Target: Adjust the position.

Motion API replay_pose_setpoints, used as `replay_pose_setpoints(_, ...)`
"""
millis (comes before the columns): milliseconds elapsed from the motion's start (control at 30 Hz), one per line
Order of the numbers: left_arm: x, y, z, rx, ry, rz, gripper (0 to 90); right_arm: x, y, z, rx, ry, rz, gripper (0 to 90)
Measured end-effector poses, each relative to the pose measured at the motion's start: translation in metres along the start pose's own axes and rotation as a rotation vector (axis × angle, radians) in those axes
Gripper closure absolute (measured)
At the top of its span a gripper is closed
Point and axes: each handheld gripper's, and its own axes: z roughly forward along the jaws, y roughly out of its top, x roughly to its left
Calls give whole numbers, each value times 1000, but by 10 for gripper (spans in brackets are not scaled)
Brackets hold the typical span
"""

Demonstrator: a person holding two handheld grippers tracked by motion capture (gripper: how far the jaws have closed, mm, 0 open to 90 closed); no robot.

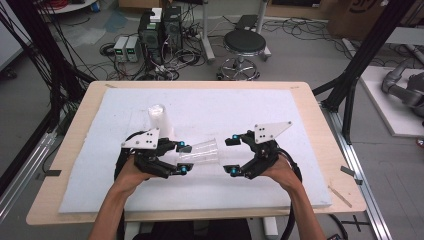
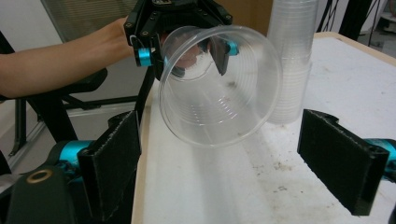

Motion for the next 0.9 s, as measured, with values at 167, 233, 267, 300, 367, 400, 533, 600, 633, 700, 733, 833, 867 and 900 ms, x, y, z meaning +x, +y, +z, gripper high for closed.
replay_pose_setpoints(167, -1, 1, 3, -11, -14, 7, 417, 0, -5, 5, -16, 16, 7, 133)
replay_pose_setpoints(233, -2, 3, 5, -12, -19, 11, 417, 0, -7, 7, -22, 26, 11, 133)
replay_pose_setpoints(267, -2, 3, 6, -15, -21, 11, 417, 0, -7, 8, -25, 27, 12, 133)
replay_pose_setpoints(300, -2, 4, 7, -18, -24, 12, 417, 0, -8, 10, -25, 33, 12, 133)
replay_pose_setpoints(367, -3, 6, 8, -22, -28, 17, 417, 0, -8, 12, -30, 42, 15, 133)
replay_pose_setpoints(400, -3, 6, 9, -23, -29, 21, 417, 0, -8, 13, -29, 42, 12, 133)
replay_pose_setpoints(533, -4, 8, 12, -21, -36, 22, 417, 1, -8, 16, -41, 54, 15, 133)
replay_pose_setpoints(600, -4, 8, 13, -21, -38, 23, 417, 0, -8, 17, -49, 57, 12, 134)
replay_pose_setpoints(633, -4, 9, 14, -20, -40, 25, 417, 1, -8, 18, -50, 61, 17, 134)
replay_pose_setpoints(700, -4, 9, 14, -19, -43, 25, 417, 1, -7, 20, -54, 67, 16, 134)
replay_pose_setpoints(733, -5, 9, 15, -20, -42, 24, 417, 1, -7, 20, -55, 67, 11, 134)
replay_pose_setpoints(833, -5, 11, 16, -14, -47, 28, 417, 1, -6, 22, -58, 74, 10, 135)
replay_pose_setpoints(867, -5, 11, 17, -16, -48, 28, 417, 1, -6, 23, -60, 75, 12, 135)
replay_pose_setpoints(900, -5, 11, 17, -14, -49, 30, 417, 1, -6, 23, -62, 76, 9, 136)
